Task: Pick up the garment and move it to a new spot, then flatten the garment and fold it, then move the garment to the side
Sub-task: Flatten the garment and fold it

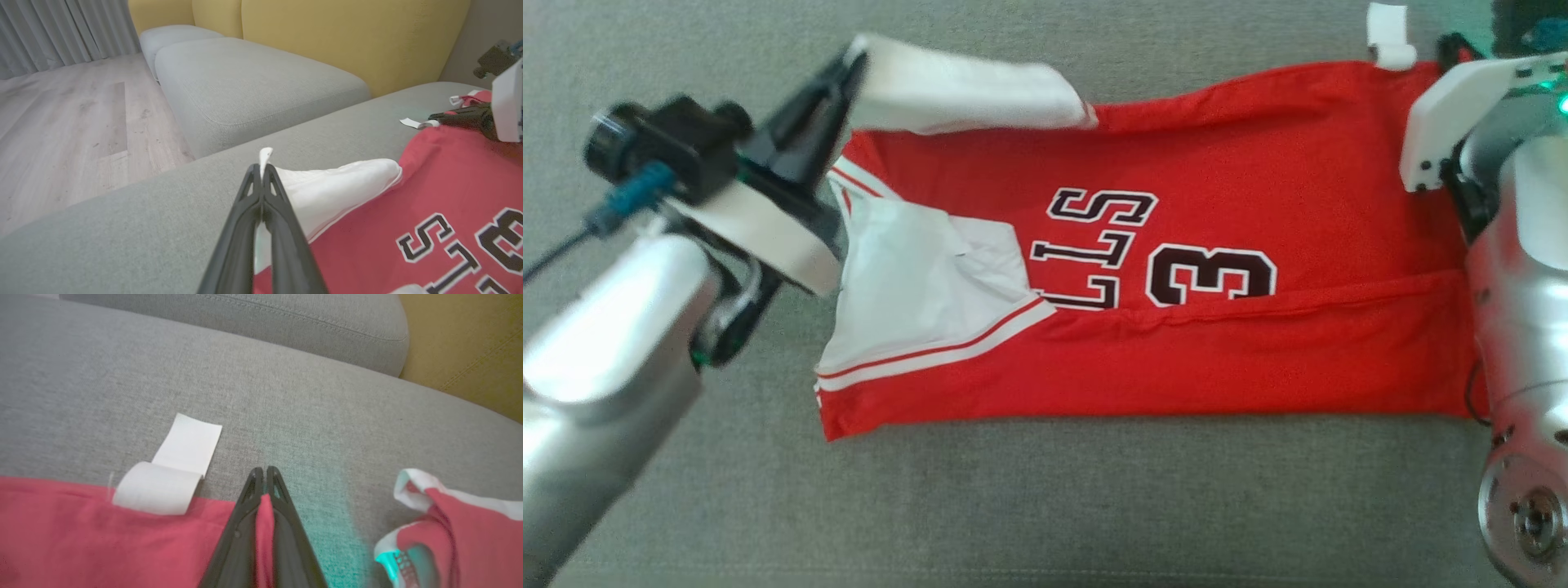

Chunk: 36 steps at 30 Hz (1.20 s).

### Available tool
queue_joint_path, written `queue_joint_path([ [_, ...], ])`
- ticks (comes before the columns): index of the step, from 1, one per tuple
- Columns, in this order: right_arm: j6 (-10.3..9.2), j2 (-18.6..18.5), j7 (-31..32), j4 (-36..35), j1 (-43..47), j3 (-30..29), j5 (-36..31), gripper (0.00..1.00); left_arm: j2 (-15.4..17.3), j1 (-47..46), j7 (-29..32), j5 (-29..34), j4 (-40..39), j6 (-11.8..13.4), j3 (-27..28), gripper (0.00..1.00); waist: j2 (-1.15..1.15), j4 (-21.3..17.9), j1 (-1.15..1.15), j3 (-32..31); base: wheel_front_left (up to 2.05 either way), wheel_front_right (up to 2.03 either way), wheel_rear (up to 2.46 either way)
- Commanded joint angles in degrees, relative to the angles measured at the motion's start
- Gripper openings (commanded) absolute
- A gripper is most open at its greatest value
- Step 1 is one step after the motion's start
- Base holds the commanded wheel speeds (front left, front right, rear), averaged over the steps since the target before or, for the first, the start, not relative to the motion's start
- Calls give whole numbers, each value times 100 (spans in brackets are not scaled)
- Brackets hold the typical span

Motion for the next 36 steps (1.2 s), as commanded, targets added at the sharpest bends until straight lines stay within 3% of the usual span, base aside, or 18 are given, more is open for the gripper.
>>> queue_joint_path([
  [1, -5, 61, -108, -102, -291, 159, 102, 0, 304, -341, -53, -22, -51, 55, 374, 0, 0, -58, -1, -47, 0, 0, 0],
  [9, -5, 213, -756, 59, -938, 562, 1011, 0, 254, -936, -100, -30, 637, -29, 580, 0, 0, -223, -1, -68, 0, 0, 0],
  [18, -5, 205, -1121, 187, -1554, 938, 1911, 0, -7, -2172, -349, 452, 1994, -306, 538, 0, 0, -364, -1, 104, 0, 0, 0],
  [25, -5, 201, -1553, 356, -1924, 1039, 2279, 0, -355, -2932, -692, 647, 2977, -213, 732, 0, 0, -438, -1, 165, 0, 0, 0],
  [36, -5, -79, -1883, 870, -1628, 1477, 2618, 0, -601, -2369, -775, 887, 3109, -540, 812, 0, 0, -211, -1, -107, 0, 0, 0],
])
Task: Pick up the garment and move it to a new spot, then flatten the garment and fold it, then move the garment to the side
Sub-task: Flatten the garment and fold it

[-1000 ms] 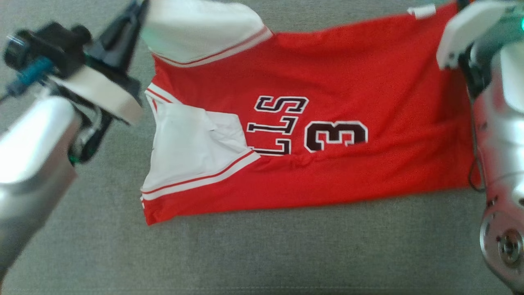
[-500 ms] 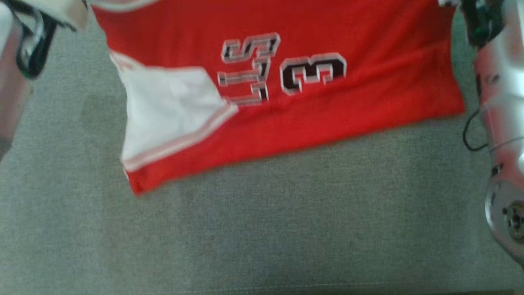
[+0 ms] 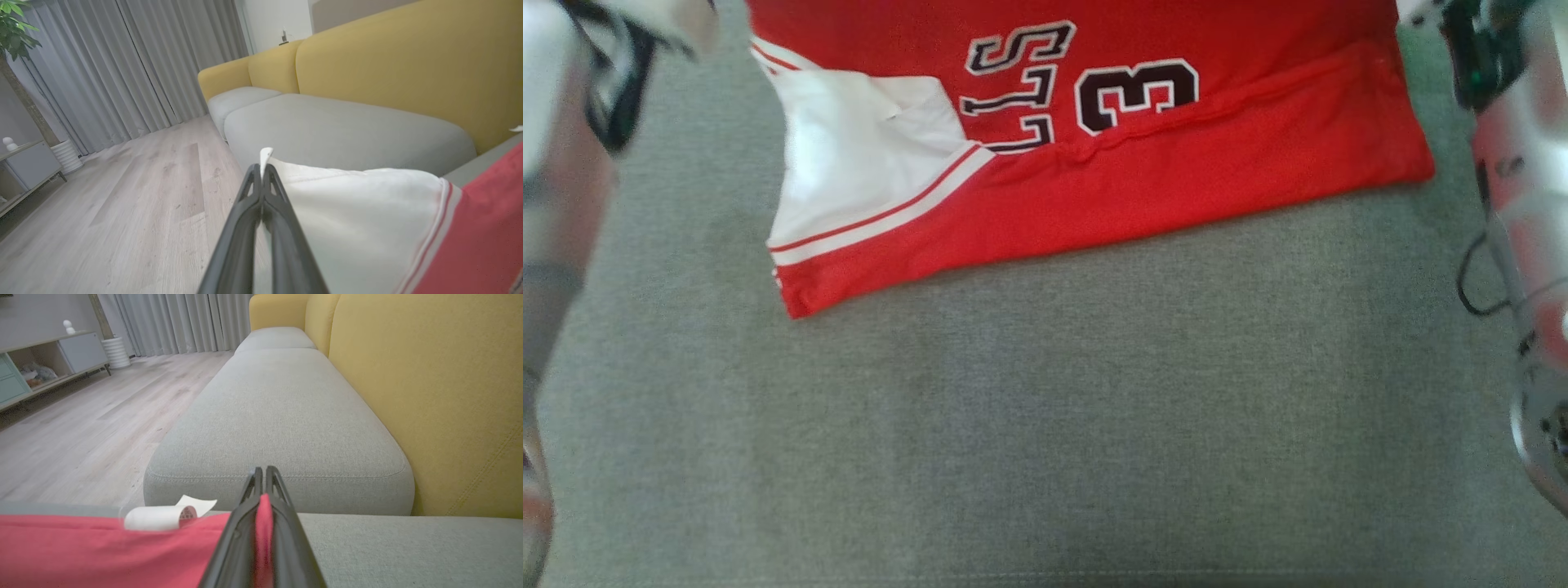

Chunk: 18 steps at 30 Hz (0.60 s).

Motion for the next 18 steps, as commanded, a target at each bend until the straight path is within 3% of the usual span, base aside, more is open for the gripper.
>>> queue_joint_path([
  [1, -5, -35, -95, -112, 70, 115, 39, 0, 290, 24, -26, 115, -180, -23, 138, 0, 0, 94, 0, -111, 0, 0, 0],
  [11, -5, -374, 7, 156, 776, 701, 510, 0, 534, 1339, -25, 207, -788, -129, -105, 0, 0, 328, 0, -505, 0, 0, 0],
  [18, -5, -579, 510, 160, 1339, 1440, 913, 0, 820, 2117, 400, 121, -1339, -160, -438, 0, 0, 375, 0, -698, 0, 0, 0],
])
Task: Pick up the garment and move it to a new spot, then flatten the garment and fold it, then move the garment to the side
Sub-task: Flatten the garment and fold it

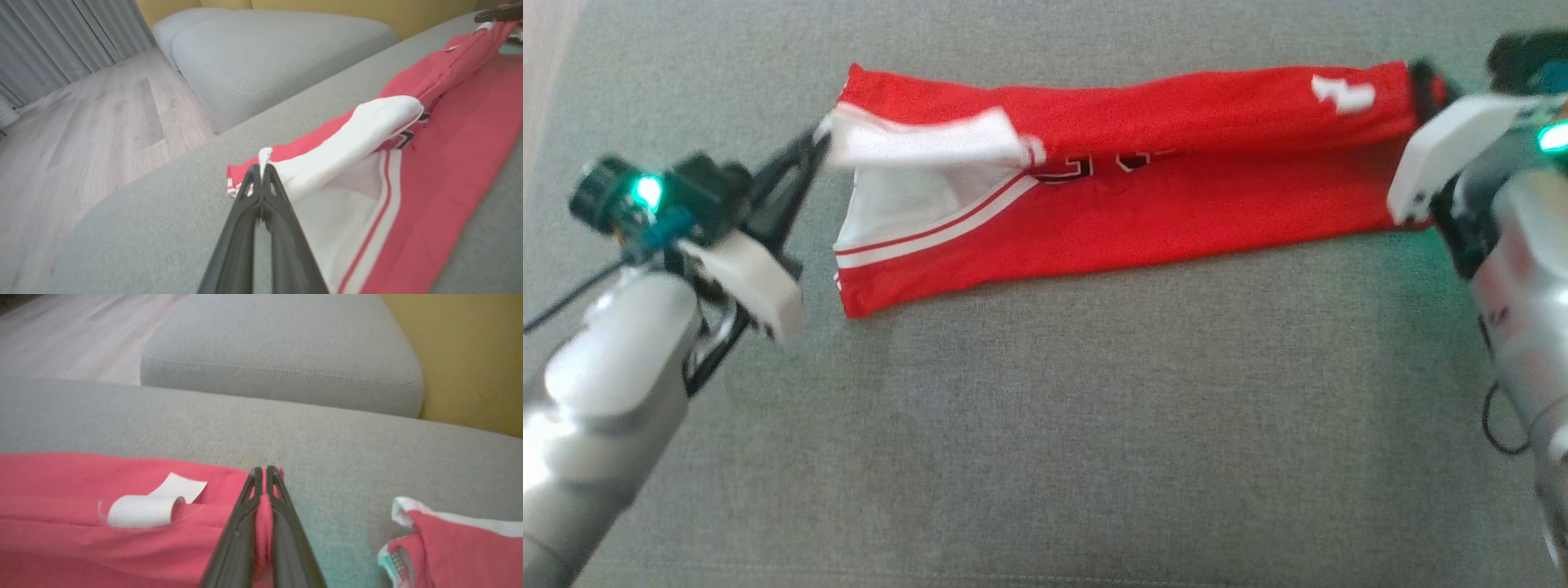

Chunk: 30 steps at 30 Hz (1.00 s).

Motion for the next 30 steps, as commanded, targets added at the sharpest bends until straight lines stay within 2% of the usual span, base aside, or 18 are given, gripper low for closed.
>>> queue_joint_path([
  [1, -5, -25, 102, -201, 110, 240, 95, 0, 342, -89, 84, -81, -169, 11, 163, 0, 0, -3, 1, -45, 0, 0, 0],
  [12, -5, -535, 1303, -960, 682, 1766, 1010, 0, 617, 513, 876, -235, -620, 89, -166, 0, 0, -186, 1, -188, 0, 0, 0],
  [21, -5, -976, 1951, -1521, 908, 2534, 1688, 0, 666, 722, 1129, -382, -715, 174, -231, 0, 0, -291, 1, -278, 0, 0, 0],
  [22, -5, -1023, 1918, -1562, 903, 2580, 1691, 100, 662, 749, 1158, -419, -708, 183, -228, 15, 0, -298, 1, -299, 0, 0, 0],
  [23, -5, -1034, 1915, -1585, 903, 2587, 1748, 100, 651, 759, 1136, -428, -716, 213, -217, 47, 0, -299, 1, -322, 0, 0, 0],
  [24, -5, -1018, 1846, -1636, 871, 2516, 1904, 100, 599, 734, 949, -382, -713, 390, -145, 100, 0, -306, 1, -392, 0, 0, 0],
  [27, -5, -983, 1644, -1688, 740, 2387, 2013, 100, 454, 696, 569, -397, -715, 628, 29, 100, 0, -324, 1, -510, 0, 0, 0],
  [30, -5, -843, 1110, -1734, 602, 2075, 2126, 100, 248, 690, -3, -524, -744, 946, 361, 100, 0, -342, 1, -672, 0, 0, 0],
])
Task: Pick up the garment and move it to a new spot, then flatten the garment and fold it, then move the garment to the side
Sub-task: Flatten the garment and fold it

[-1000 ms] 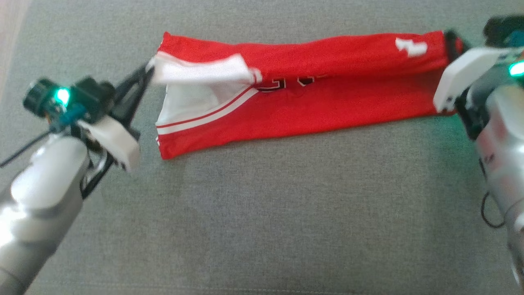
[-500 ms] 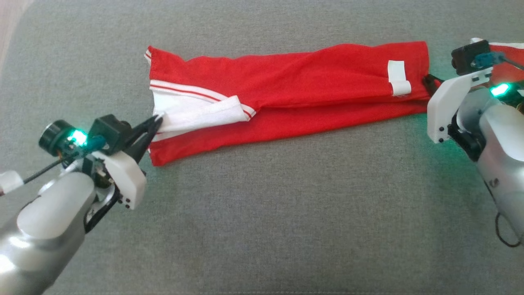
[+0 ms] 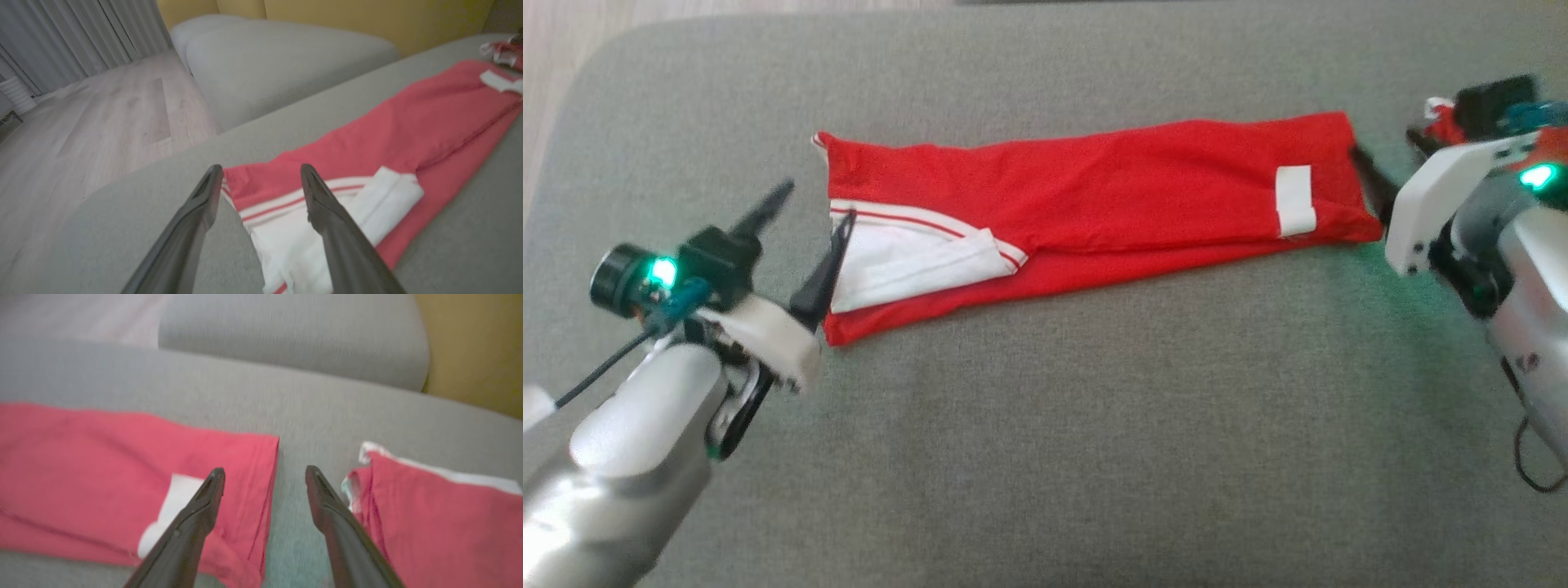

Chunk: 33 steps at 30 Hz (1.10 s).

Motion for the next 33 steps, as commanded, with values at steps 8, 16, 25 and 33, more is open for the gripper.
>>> queue_joint_path([
  [8, -5, 908, -2131, -288, -68, -952, -83, 100, -406, 432, -529, -281, -945, 827, 1932, 100, 0, -85, 0, -474, 0, 0, 0],
  [16, -5, 1681, -2411, -1334, 1146, -2192, -1227, 100, -1169, 2078, -532, 505, -1849, 952, 3492, 100, 0, -89, 0, -522, 0, 0, 0],
  [25, -5, 2068, -2413, -2604, 2914, -2942, -1888, 100, -1976, 2986, -533, 1422, -1875, 456, 4250, 100, 0, -20, 0, -338, 0, 0, 0],
  [33, -5, 2071, -2391, -2414, 2637, -3173, -2338, 100, -2369, 2797, -533, 1923, -1724, -96, 4637, 100, 0, 91, 0, -5, 0, 0, 0],
])
